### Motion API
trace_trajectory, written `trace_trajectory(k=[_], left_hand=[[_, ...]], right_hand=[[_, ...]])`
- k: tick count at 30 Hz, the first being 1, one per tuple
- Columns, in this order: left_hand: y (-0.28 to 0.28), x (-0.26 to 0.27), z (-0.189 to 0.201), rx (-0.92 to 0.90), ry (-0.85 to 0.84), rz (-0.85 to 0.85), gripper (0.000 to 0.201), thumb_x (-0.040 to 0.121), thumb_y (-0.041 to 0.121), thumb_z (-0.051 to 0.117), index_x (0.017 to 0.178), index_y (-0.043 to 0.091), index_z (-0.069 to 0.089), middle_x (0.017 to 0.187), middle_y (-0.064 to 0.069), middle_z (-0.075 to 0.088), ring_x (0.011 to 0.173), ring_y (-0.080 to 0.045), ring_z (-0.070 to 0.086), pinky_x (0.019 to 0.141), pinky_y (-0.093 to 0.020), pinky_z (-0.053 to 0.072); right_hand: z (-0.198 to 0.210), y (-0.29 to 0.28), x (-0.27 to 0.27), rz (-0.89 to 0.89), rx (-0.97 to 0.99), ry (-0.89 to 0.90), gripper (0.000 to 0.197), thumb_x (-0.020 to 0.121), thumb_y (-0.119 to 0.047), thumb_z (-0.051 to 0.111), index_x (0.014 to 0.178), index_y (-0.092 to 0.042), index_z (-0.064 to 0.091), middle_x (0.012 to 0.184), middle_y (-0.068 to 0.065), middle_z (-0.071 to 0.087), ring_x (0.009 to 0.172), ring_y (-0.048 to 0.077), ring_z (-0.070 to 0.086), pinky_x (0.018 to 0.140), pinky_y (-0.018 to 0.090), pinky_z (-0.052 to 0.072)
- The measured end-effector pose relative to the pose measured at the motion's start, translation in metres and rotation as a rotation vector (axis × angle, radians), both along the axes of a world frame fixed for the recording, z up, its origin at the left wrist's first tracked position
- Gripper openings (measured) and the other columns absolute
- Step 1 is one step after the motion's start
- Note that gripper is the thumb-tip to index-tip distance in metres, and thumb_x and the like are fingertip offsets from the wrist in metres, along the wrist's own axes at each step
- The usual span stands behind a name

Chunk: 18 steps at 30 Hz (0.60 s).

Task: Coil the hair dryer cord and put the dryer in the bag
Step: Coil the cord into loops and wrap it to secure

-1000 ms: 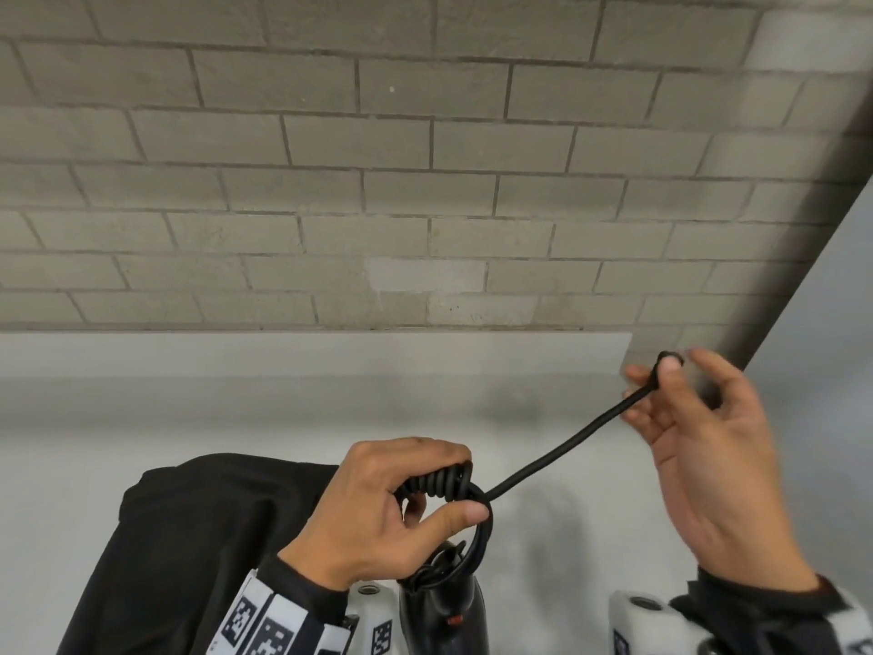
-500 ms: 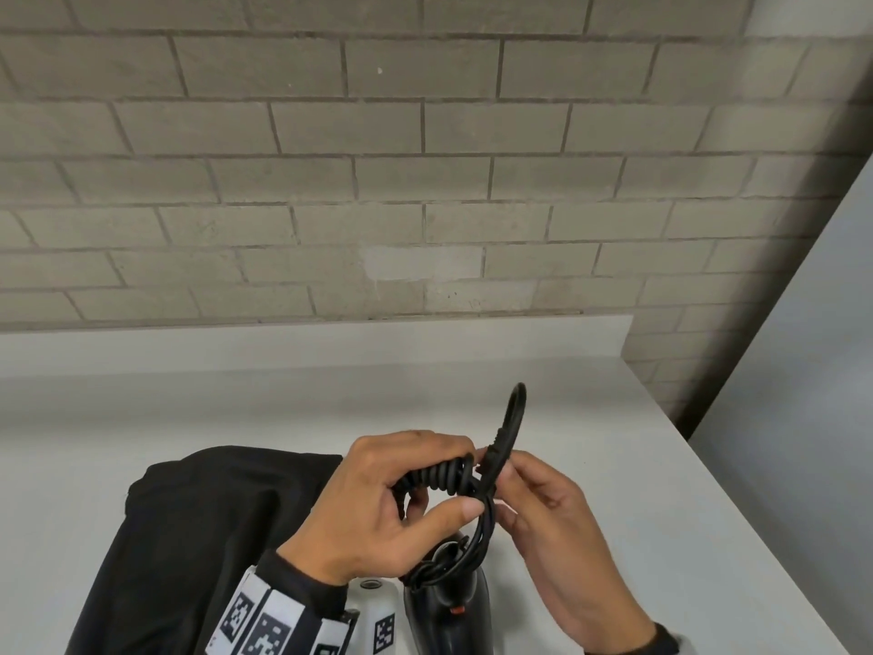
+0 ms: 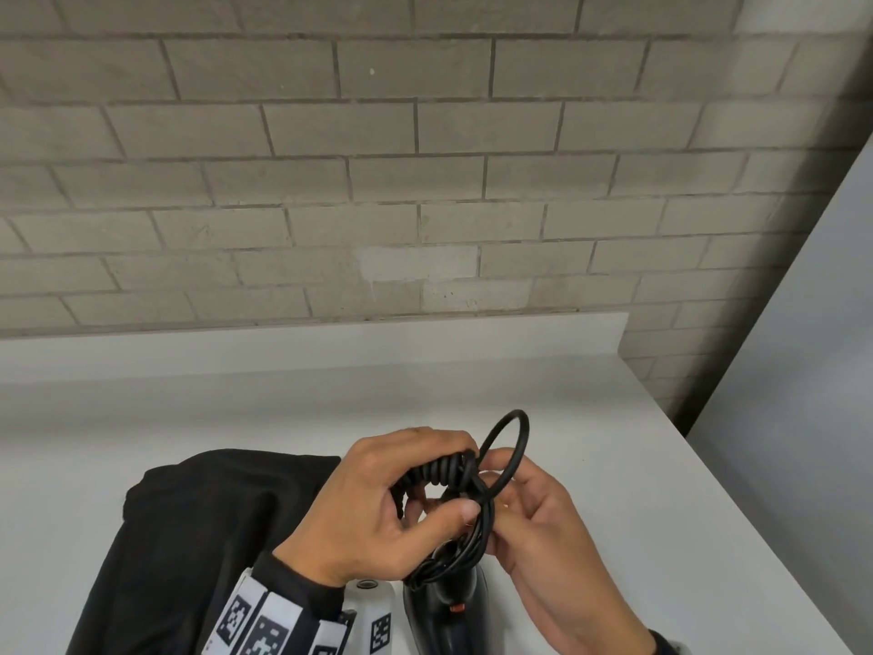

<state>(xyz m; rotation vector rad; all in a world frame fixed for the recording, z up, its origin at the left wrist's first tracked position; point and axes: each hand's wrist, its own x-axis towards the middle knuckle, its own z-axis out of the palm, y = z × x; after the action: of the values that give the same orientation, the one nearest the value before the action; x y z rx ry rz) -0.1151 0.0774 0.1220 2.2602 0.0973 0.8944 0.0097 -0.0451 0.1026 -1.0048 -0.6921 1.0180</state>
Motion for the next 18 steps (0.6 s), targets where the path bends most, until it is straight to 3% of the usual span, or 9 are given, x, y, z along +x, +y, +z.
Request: trace_trajectory(k=[3, 5, 9, 14, 18], left_hand=[[0.0, -0.001, 0.002, -0.016, -0.006, -0.017, 0.029, 0.083, 0.028, 0.072, 0.11, 0.018, 0.069, 0.085, 0.008, 0.066, 0.067, -0.014, 0.061, 0.055, -0.027, 0.052], [-0.001, -0.001, 0.002, -0.032, -0.006, -0.033, 0.028, 0.083, 0.029, 0.072, 0.109, 0.02, 0.07, 0.085, 0.009, 0.066, 0.065, -0.018, 0.061, 0.051, -0.034, 0.052], [-0.003, 0.001, 0.0, -0.074, -0.006, -0.061, 0.029, 0.082, 0.029, 0.073, 0.109, 0.02, 0.071, 0.084, 0.007, 0.067, 0.063, -0.023, 0.063, 0.051, -0.041, 0.051], [-0.003, 0.002, -0.001, -0.155, -0.03, -0.069, 0.031, 0.081, 0.03, 0.074, 0.11, 0.02, 0.071, 0.092, 0.005, 0.072, 0.068, -0.024, 0.068, 0.047, -0.042, 0.053], [-0.003, 0.003, 0.002, -0.221, -0.047, -0.083, 0.027, 0.078, 0.027, 0.076, 0.102, 0.015, 0.073, 0.085, 0.004, 0.072, 0.069, -0.02, 0.068, 0.055, -0.041, 0.055]], right_hand=[[-0.003, -0.002, -0.001, 0.08, 0.008, 0.052, 0.031, 0.067, -0.006, 0.074, 0.097, 0.0, 0.069, 0.076, 0.021, 0.069, 0.066, 0.022, 0.068, 0.062, 0.025, 0.054], [-0.005, -0.003, -0.002, 0.14, 0.015, 0.126, 0.028, 0.071, -0.003, 0.069, 0.099, 0.002, 0.07, 0.073, 0.016, 0.07, 0.066, 0.021, 0.068, 0.064, 0.026, 0.053], [-0.008, -0.004, 0.0, 0.221, 0.001, 0.208, 0.037, 0.073, -0.001, 0.065, 0.109, 0.007, 0.067, 0.081, 0.017, 0.072, 0.074, 0.023, 0.069, 0.069, 0.028, 0.053], [-0.012, -0.003, 0.002, 0.215, -0.033, 0.246, 0.037, 0.067, -0.006, 0.075, 0.101, 0.008, 0.069, 0.088, 0.023, 0.068, 0.084, 0.032, 0.065, 0.077, 0.034, 0.052], [-0.014, -0.003, 0.001, 0.248, -0.047, 0.252, 0.037, 0.072, -0.01, 0.074, 0.103, 0.009, 0.069, 0.096, 0.023, 0.066, 0.09, 0.031, 0.062, 0.085, 0.036, 0.048]])
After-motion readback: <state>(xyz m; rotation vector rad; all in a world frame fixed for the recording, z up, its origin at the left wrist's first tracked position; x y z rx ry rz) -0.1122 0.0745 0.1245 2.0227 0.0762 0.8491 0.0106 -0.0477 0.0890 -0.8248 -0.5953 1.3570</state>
